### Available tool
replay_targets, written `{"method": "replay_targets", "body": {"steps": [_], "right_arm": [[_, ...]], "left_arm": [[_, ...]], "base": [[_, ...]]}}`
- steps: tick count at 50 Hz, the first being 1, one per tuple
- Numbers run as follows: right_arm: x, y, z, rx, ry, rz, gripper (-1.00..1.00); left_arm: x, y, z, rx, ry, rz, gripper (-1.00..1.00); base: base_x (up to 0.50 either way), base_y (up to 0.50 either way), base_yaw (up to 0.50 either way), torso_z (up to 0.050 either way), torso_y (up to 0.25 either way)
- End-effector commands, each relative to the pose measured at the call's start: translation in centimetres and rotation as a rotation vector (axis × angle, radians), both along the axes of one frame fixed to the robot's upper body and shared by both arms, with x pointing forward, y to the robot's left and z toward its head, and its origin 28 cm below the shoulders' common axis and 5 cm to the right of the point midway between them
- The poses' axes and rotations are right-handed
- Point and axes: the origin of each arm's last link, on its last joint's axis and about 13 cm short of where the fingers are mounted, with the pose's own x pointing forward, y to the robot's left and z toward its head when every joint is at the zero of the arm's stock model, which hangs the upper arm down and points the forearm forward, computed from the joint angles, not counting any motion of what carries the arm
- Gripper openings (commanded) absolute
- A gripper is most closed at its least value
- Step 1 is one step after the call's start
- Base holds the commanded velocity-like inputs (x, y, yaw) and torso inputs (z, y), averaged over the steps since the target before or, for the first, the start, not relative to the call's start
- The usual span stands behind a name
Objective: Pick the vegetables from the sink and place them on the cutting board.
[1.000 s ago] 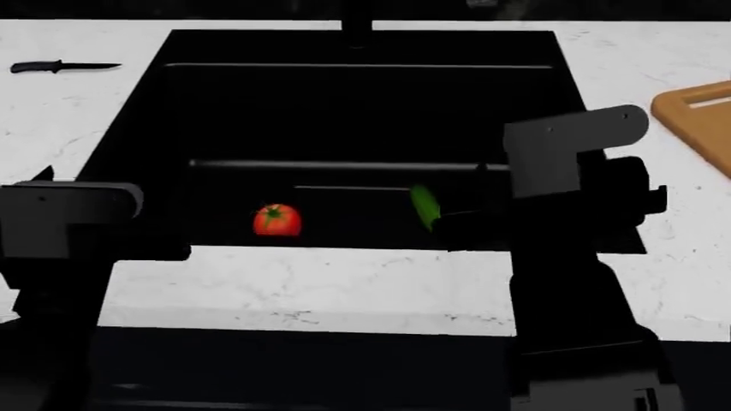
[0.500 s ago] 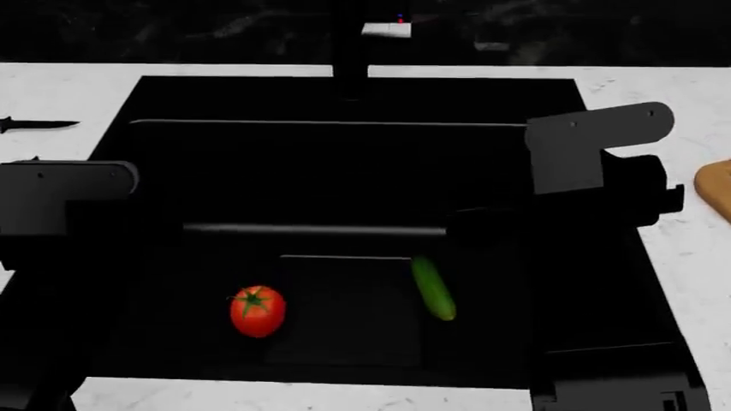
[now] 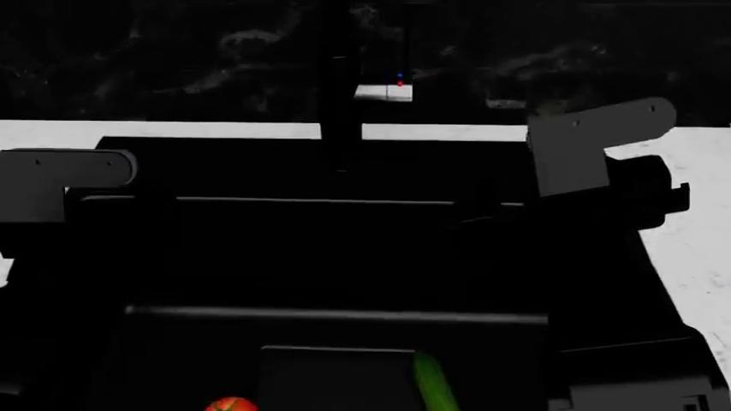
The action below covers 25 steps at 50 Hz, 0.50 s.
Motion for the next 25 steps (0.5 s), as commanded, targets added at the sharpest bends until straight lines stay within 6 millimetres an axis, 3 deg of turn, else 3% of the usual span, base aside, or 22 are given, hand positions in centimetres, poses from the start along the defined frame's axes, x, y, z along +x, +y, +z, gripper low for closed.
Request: {"method": "replay_targets", "body": {"steps": [1, 4, 9, 13, 17, 19, 21, 25], "right_arm": [[-0.7, -0.4, 0.5, -0.032, 0.045, 0.038, 1.00], [-1.0, -0.6, 0.4, -0.052, 0.083, 0.068, 1.00], [-3.4, -0.5, 1.0, -0.253, 0.345, 0.312, 1.00], [-5.1, -0.5, 1.8, -0.364, 0.469, 0.420, 1.00], [-6.3, -0.2, 4.2, -0.397, 0.483, 0.483, 1.00], [-6.6, 0.0, 5.2, -0.416, 0.480, 0.497, 1.00], [-6.8, 0.3, 5.9, -0.429, 0.485, 0.534, 1.00], [-5.6, 0.4, 4.7, -0.440, 0.601, 0.633, 1.00]], "left_arm": [[-0.1, 0.1, 0.6, 0.003, 0.013, -0.024, 1.00], [-0.1, 0.2, 0.8, 0.024, 0.021, -0.042, 1.00], [-0.2, 0.7, 2.3, 0.034, 0.078, -0.214, 1.00], [-0.5, 1.0, 3.1, 0.228, 0.128, -0.400, 1.00], [-1.6, 1.3, 3.8, 0.330, 0.149, -0.525, 1.00], [-2.4, 1.4, 4.4, 0.342, 0.145, -0.583, 1.00], [-3.3, 1.4, 3.6, 0.414, 0.188, -0.691, 1.00], [-3.7, 1.2, 2.8, 0.428, 0.374, -0.856, 1.00]], "base": [[0.50, 0.00, 0.00, 0.000, 0.000], [0.50, 0.00, 0.00, 0.000, 0.003], [0.10, 0.00, 0.00, 0.000, 0.000], [0.00, 0.00, 0.00, 0.000, 0.000], [0.00, 0.00, 0.00, 0.000, 0.000], [0.00, 0.00, 0.00, 0.000, 0.000], [0.00, 0.00, 0.00, 0.000, 0.000], [0.00, 0.00, 0.00, 0.000, 0.000]]}}
